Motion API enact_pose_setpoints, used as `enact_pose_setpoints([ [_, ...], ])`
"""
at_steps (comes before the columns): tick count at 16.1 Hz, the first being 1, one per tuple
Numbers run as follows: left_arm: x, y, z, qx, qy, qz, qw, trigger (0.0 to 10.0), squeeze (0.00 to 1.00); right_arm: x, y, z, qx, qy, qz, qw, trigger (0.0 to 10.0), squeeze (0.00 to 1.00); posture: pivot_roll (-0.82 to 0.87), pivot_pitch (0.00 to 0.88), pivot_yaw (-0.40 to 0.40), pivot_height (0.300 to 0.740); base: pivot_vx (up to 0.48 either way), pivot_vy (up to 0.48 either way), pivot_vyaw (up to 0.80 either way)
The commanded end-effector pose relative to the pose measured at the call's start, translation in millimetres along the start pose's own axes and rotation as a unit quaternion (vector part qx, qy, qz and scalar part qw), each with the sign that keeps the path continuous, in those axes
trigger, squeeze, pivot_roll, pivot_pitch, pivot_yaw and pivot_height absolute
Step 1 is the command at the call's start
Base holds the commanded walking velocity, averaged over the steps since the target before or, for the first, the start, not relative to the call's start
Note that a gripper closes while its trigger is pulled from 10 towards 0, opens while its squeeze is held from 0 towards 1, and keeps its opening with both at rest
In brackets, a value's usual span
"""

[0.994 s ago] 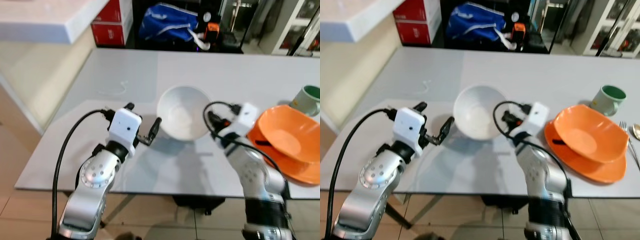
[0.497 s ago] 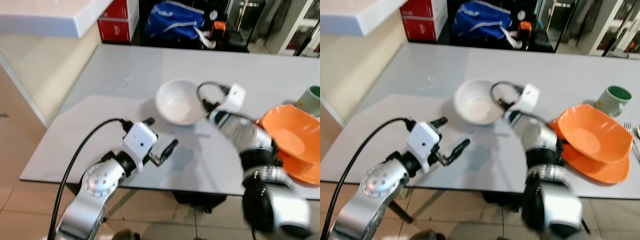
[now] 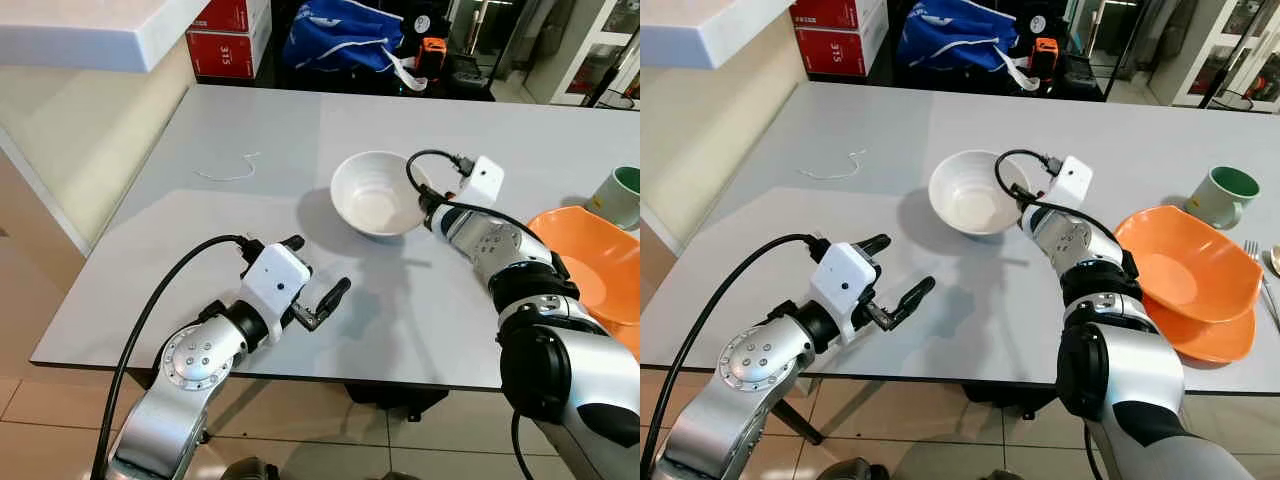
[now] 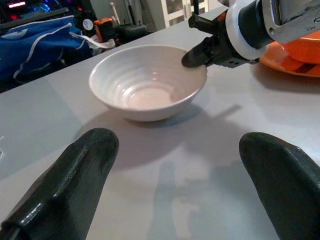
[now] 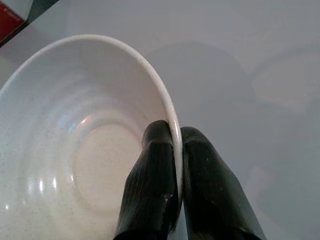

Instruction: Setting the table

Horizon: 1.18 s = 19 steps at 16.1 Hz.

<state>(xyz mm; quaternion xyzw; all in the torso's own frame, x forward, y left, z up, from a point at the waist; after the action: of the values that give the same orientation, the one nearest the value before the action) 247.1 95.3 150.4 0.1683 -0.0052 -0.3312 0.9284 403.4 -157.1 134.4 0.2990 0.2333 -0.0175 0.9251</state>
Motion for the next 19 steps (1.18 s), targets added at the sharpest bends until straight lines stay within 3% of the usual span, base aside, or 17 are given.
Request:
enact_pose_setpoints([
  [1, 0.3, 4.5, 6, 0.009, -0.006, 0.01, 1.0, 10.0, 0.0, 0.2, 5.2, 0, -0.003, 0.026, 0.004, 1.0, 10.0, 0.0, 0.08, 0.06, -0.037, 0.74, 0.0, 0.0, 0.0],
  [2, 0.4, 5.1, 6, 0.01, -0.006, 0.012, 1.0, 10.0, 0.0, 0.1, 6.4, 0, -0.001, 0.03, 0.005, 1.0, 10.0, 0.12, 0.08, 0.061, -0.035, 0.74, 0.0, 0.0, 0.0],
  [3, 0.5, 5.1, 6, 0.01, -0.006, 0.011, 1.0, 10.0, 0.0, 0.2, 7.0, 1, -0.002, 0.031, 0.005, 1.0, 10.0, 0.64, 0.08, 0.059, -0.033, 0.74, 0.0, 0.0, 0.0],
  [4, 1.0, 4.5, 6, 0.01, -0.007, 0.01, 1.0, 10.0, 0.0, 0.2, 7.6, 2, -0.002, 0.034, 0.008, 0.999, 10.0, 1.0, 0.08, 0.06, -0.032, 0.74, 0.0, 0.0, 0.0],
  [12, 3.5, 4.8, 7, 0.01, -0.009, 0.008, 1.0, 10.0, 0.0, -3.0, 14.6, 15, -0.016, 0.034, 0.025, 0.999, 10.0, 1.0, 0.07, 0.05, -0.016, 0.74, 0.0, 0.0, 0.0],
  [13, 4.2, 5.5, 8, 0.012, -0.01, 0.011, 1.0, 10.0, 0.0, -5.1, 16.0, 23, -0.034, 0.027, 0.023, 0.999, 10.0, 0.0, 0.07, 0.046, -0.015, 0.74, 0.0, 0.0, 0.0],
  [15, 5.2, 6.8, 7, 0.004, -0.005, 0.02, 1.0, 10.0, 0.0, -10.8, 16.5, 39, -0.017, -0.001, 0.031, 0.999, 10.0, 0.0, 0.06, 0.038, -0.018, 0.74, 0.0, 0.0, 0.0],
  [18, 4.4, 15.7, 9, 0.004, -0.021, 0.065, 0.998, 10.0, 0.0, -36.2, 25.9, 65, 0.026, -0.072, 0.111, 0.991, 10.0, 0.0, 0.06, 0.033, -0.011, 0.74, 0.0, 0.0, 0.0],
  [19, 3.7, 18.7, 12, -0.001, -0.029, 0.077, 0.997, 10.0, 0.0, -58.9, 27.5, 74, 0.027, -0.132, 0.155, 0.979, 10.0, 0.0, 0.06, 0.03, -0.007, 0.74, 0.0, 0.274, 0.0],
])
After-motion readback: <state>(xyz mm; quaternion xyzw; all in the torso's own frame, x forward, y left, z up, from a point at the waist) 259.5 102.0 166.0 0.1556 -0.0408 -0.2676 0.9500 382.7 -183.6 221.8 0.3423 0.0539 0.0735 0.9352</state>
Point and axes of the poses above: a point about 5 cm out from each wrist's last joint towards the gripper, its own x axis pointing out of the wrist towards the gripper, its own z axis along the axis of the wrist's last joint, y = z × x, the point moved 1 cm from there along x, pointing out of the wrist towards the gripper, and after that the axes turned 3 degrees about x, right-handed, at the moved point
